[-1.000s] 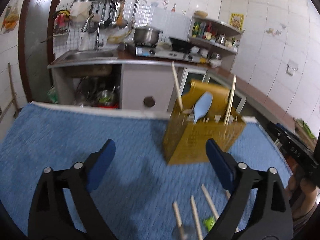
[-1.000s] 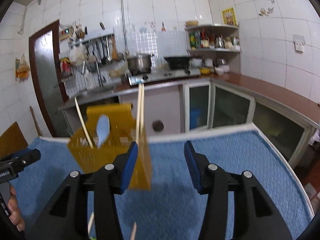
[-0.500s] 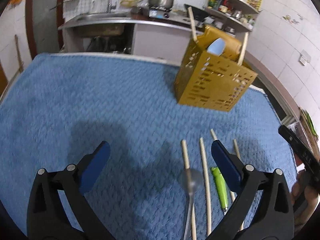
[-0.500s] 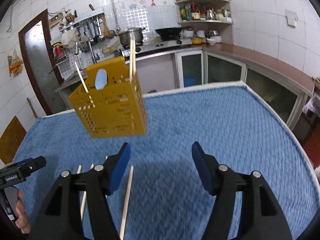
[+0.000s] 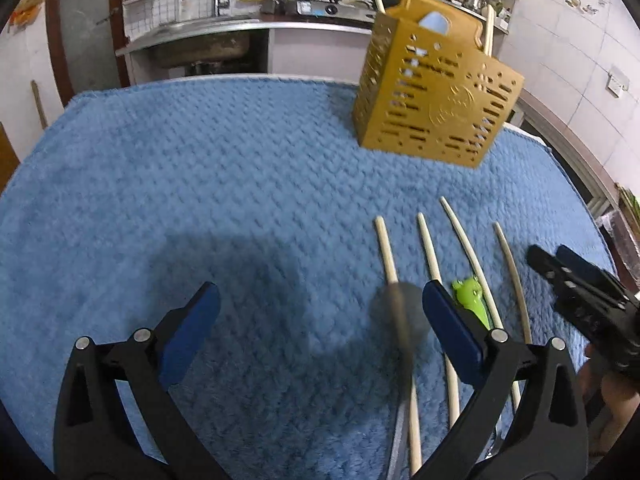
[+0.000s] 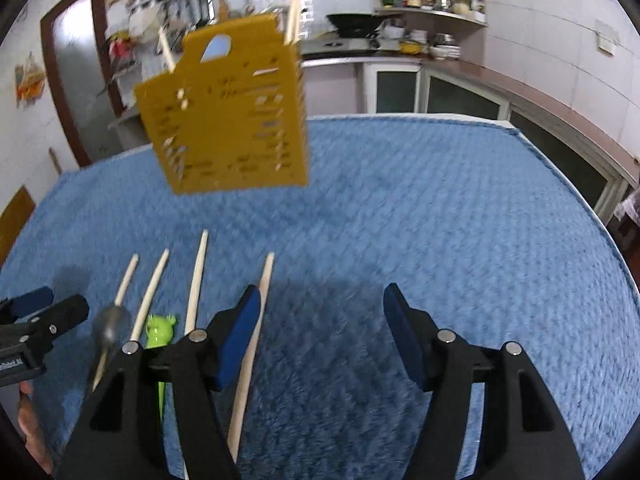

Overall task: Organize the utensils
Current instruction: 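Move both tools back down over the remaining utensils on the cloth, then close the left tool on the metal spoon while the right tool grasps a wooden chopstick, then lift the metal spoon with the left tool while the right tool lifts the chopstick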

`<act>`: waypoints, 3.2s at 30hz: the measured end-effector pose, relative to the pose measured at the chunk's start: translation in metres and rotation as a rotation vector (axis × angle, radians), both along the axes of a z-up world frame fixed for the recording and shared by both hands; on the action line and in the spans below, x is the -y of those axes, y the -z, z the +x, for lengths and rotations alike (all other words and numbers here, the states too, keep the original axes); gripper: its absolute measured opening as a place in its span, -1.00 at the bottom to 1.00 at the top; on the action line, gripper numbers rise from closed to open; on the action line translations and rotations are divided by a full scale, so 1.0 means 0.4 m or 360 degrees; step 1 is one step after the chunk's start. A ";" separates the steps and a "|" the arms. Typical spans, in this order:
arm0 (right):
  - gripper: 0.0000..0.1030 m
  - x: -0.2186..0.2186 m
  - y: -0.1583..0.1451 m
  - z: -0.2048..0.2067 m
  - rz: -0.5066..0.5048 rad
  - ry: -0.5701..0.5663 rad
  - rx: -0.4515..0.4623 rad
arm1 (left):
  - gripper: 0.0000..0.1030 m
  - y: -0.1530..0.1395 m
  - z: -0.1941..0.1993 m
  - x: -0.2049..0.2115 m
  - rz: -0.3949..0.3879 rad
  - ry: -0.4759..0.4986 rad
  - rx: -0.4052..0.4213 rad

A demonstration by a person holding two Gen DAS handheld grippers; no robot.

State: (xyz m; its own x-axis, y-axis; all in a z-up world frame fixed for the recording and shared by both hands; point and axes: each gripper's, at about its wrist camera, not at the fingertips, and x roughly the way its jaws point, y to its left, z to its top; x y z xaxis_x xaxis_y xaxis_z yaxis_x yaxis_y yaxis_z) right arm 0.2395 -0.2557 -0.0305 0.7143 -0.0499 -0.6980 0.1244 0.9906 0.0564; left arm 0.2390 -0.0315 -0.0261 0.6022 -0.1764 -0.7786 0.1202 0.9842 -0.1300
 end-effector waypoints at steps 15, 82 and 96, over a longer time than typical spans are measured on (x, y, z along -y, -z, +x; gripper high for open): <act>-0.10 -0.031 0.026 0.042 0.0005 -0.0098 -0.0137 | 0.16 0.033 -0.007 0.062 0.0099 0.0140 -0.0024; -0.89 0.053 -0.127 -0.020 0.0296 -0.0095 0.0222 | -0.89 -0.121 -0.016 -0.021 -0.0108 0.0181 0.0132; -0.89 0.044 -0.253 -0.074 0.0190 -0.0128 0.0444 | -0.89 -0.191 -0.027 -0.022 -0.0096 0.0218 0.0239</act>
